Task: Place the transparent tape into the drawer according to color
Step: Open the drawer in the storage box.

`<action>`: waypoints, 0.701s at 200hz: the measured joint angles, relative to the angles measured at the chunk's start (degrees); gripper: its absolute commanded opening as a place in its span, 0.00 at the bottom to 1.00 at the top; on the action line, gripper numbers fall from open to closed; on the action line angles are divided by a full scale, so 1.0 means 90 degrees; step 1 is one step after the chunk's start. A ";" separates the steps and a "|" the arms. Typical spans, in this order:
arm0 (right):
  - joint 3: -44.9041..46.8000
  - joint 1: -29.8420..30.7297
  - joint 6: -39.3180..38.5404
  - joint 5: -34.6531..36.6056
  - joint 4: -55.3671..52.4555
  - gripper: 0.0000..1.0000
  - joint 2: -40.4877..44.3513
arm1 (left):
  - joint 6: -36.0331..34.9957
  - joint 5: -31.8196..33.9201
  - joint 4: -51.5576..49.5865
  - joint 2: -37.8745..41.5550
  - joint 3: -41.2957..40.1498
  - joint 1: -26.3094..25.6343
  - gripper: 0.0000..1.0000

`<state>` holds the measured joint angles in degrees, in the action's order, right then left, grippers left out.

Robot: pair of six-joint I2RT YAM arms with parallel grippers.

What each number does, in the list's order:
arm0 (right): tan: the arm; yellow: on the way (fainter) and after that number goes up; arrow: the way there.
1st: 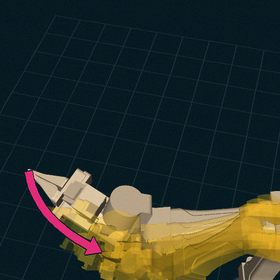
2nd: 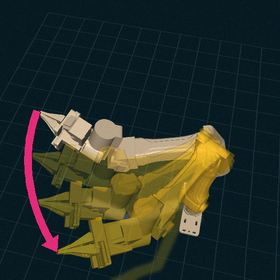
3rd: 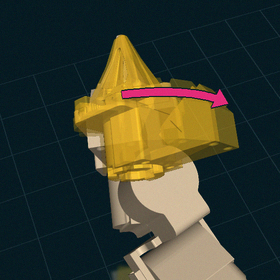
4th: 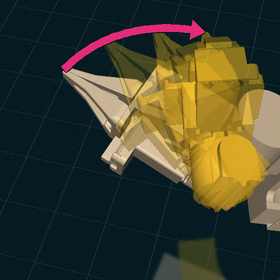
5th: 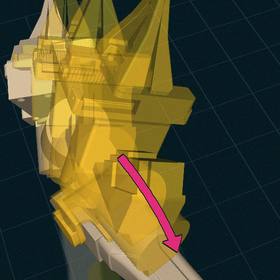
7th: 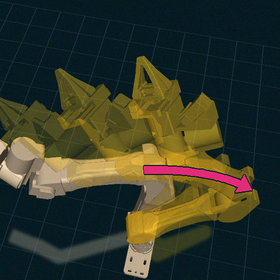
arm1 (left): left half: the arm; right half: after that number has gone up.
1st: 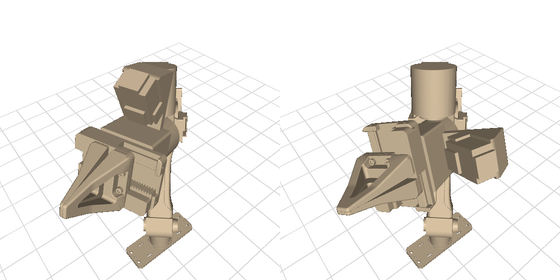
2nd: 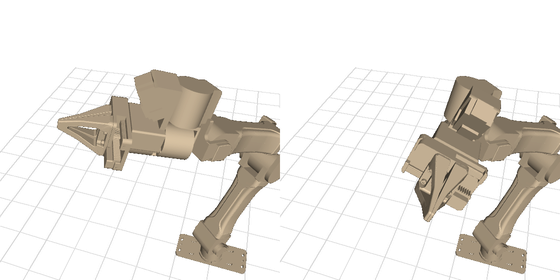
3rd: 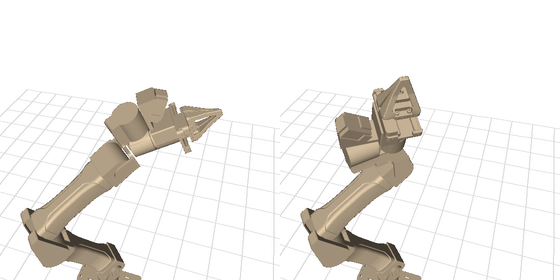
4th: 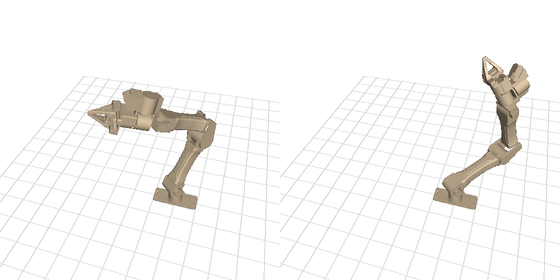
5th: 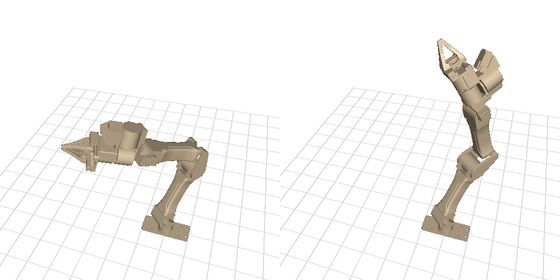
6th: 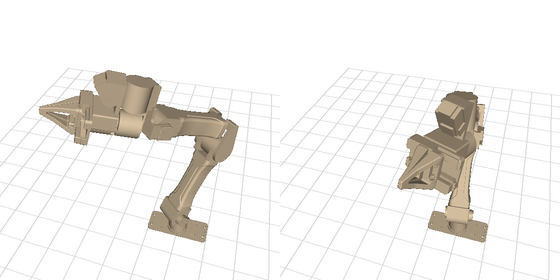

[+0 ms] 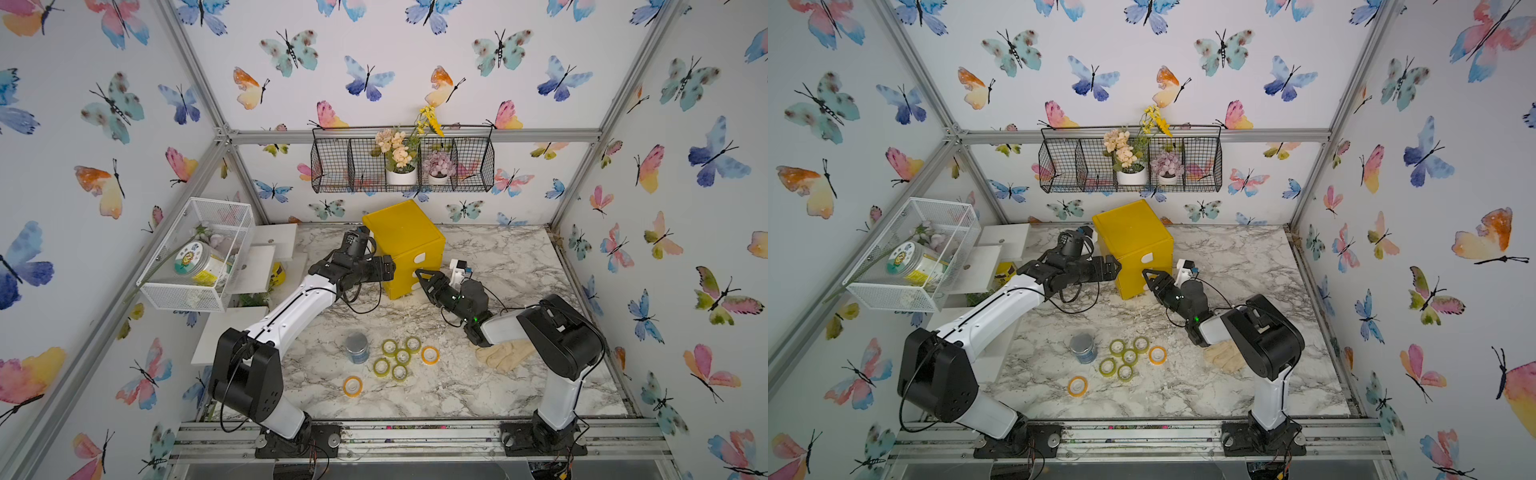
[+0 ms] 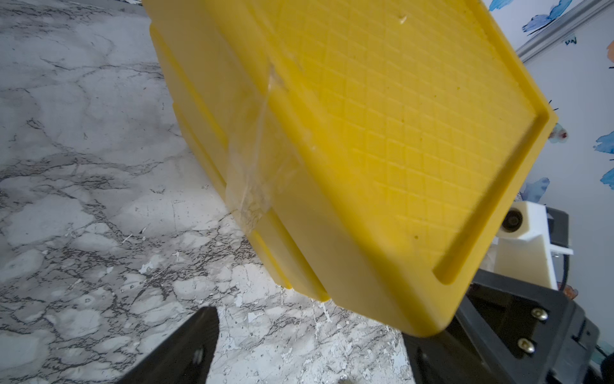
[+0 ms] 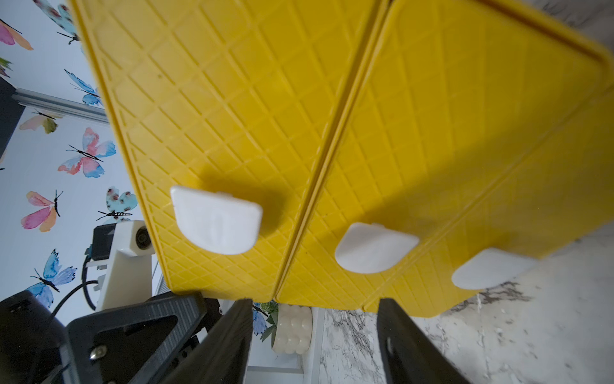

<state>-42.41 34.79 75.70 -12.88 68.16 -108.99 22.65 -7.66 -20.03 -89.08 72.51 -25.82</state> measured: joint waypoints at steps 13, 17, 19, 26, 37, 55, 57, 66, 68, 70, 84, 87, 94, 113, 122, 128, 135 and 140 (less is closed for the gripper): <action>-0.0041 0.0000 0.0073 -0.0007 0.0024 0.64 -0.0131 | 0.0000 0.0000 0.0000 -0.0007 0.0000 0.0002 0.91; -0.0041 -0.0005 0.0097 -0.0007 0.0029 0.64 -0.0170 | -0.0002 0.0000 0.0000 -0.0010 0.0000 0.0005 0.91; -0.0041 -0.0007 0.0102 -0.0007 0.0027 0.64 -0.0182 | -0.0005 0.0000 0.0000 -0.0010 0.0000 0.0010 0.91; -0.0041 -0.0019 0.0134 -0.0007 0.0022 0.64 -0.0226 | -0.0012 0.0000 0.0000 -0.0012 0.0000 0.0019 0.91; -0.0041 -0.0032 0.0160 -0.0007 0.0032 0.64 -0.0284 | -0.0017 0.0000 0.0000 -0.0015 0.0000 0.0029 0.91; -0.0044 -0.0066 0.0194 -0.0027 0.0085 0.64 -0.0369 | -0.0022 0.0000 0.0002 -0.0015 0.0000 0.0029 0.92; -0.0044 -0.0068 0.0194 -0.0029 0.0100 0.64 -0.0379 | -0.0022 0.0000 0.0000 -0.0015 0.0000 0.0029 0.92; -0.0044 -0.0085 0.0204 -0.0032 0.0158 0.64 -0.0432 | -0.0027 0.0000 0.0000 -0.0015 0.0000 0.0029 0.92; -0.0046 -0.0090 0.0209 -0.0034 0.0172 0.64 -0.0447 | -0.0027 0.0000 0.0000 -0.0015 0.0000 0.0029 0.92; -0.0046 -0.0097 0.0206 -0.0034 0.0187 0.64 -0.0454 | -0.0029 0.0000 0.0000 -0.0015 0.0000 0.0029 0.92; -0.0058 -0.0126 0.0209 -0.0046 0.0245 0.63 -0.0532 | -0.0039 0.0000 0.0002 -0.0015 0.0000 0.0029 0.92; -0.0068 -0.0126 0.0209 -0.0051 0.0253 0.64 -0.0544 | -0.0039 0.0000 0.0002 -0.0015 0.0000 0.0029 0.91; -0.0102 -0.0146 0.0209 -0.0061 0.0253 0.63 -0.0580 | -0.0041 0.0000 0.0002 -0.0017 0.0000 0.0029 0.92; -0.0243 -0.0163 0.0209 -0.0078 0.0267 0.63 -0.0644 | -0.0041 0.0000 0.0002 -0.0039 0.0000 0.0029 0.92; -0.0313 -0.0165 0.0209 -0.0092 0.0299 0.63 -0.0661 | -0.0041 -0.0002 0.0002 -0.0051 0.0000 0.0029 0.92; -0.0355 -0.0165 0.0209 -0.0100 0.0316 0.62 -0.0665 | -0.0041 -0.0002 0.0002 -0.0058 0.0000 0.0029 0.92; -0.0391 -0.0165 0.0206 -0.0109 0.0347 0.62 -0.0665 | -0.0044 -0.0002 0.0002 -0.0066 0.0000 0.0029 0.92; -0.0418 -0.0165 0.0206 -0.0119 0.0352 0.62 -0.0665 | -0.0044 -0.0002 0.0002 -0.0070 0.0000 0.0029 0.92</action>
<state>-46.17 33.30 77.56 -13.96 71.33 -114.98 22.26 -7.68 -20.01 -89.71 72.51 -25.56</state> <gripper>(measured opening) 0.621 0.916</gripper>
